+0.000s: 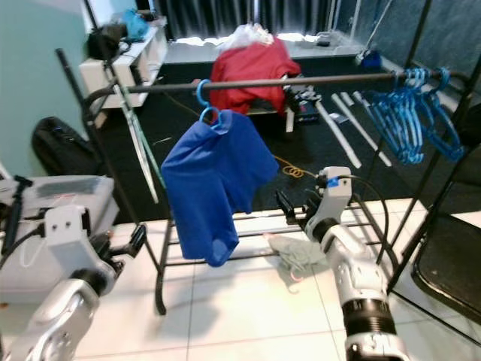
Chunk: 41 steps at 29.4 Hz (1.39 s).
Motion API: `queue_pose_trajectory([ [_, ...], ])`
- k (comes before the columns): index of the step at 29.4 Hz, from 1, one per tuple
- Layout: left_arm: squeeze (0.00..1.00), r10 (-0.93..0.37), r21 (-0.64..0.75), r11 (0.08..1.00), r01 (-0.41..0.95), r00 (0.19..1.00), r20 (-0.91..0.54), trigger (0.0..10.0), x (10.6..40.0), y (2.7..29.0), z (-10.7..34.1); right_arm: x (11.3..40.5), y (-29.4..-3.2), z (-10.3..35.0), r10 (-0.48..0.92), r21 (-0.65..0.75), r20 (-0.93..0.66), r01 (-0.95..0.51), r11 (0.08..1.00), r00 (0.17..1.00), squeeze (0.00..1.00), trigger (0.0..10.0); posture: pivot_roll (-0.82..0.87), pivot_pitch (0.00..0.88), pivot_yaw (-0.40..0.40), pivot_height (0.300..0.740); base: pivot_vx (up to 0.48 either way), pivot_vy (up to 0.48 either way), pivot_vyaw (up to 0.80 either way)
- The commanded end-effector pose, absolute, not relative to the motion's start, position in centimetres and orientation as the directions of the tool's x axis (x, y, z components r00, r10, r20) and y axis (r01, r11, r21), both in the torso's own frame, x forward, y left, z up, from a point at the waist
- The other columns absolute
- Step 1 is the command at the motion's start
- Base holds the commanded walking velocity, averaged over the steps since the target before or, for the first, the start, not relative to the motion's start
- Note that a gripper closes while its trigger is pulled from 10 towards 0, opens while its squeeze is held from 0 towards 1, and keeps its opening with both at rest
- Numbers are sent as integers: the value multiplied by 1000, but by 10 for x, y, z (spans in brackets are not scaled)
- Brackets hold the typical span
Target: Hang hanger
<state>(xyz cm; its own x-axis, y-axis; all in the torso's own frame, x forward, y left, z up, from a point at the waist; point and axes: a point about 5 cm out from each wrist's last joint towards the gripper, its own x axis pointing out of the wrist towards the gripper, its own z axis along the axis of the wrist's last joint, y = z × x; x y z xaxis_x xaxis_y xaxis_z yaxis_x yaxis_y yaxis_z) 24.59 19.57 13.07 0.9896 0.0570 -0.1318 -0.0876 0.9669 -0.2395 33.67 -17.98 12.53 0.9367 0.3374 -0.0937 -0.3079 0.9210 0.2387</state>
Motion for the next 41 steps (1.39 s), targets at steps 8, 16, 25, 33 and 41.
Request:
queue_pose_trajectory([
  [8,0,-1,-272,962,-26,995,-97,10000,264,181,133,336,-176,124,356,221,-113,-325,919,928,0,10000,-57,0,28,731,0,-480,0],
  [16,0,-26,-295,956,-7,994,-105,10000,264,180,130,333,-175,122,374,201,-126,-346,917,919,0,10000,-47,0,20,731,0,-462,0],
  [25,0,-11,-201,979,-2,998,-61,10000,257,192,133,321,-179,118,415,115,-182,-400,909,892,0,10000,-44,0,13,731,0,-75,0],
  [33,0,-46,-31,999,43,994,-100,10000,219,190,115,281,-195,112,333,76,-176,-324,943,926,0,10000,-41,0,5,731,0,0,0],
  [41,0,42,-69,997,-46,997,-66,10000,224,197,120,280,-197,116,281,92,-141,-270,958,949,0,10000,-47,17,8,731,0,0,0],
])
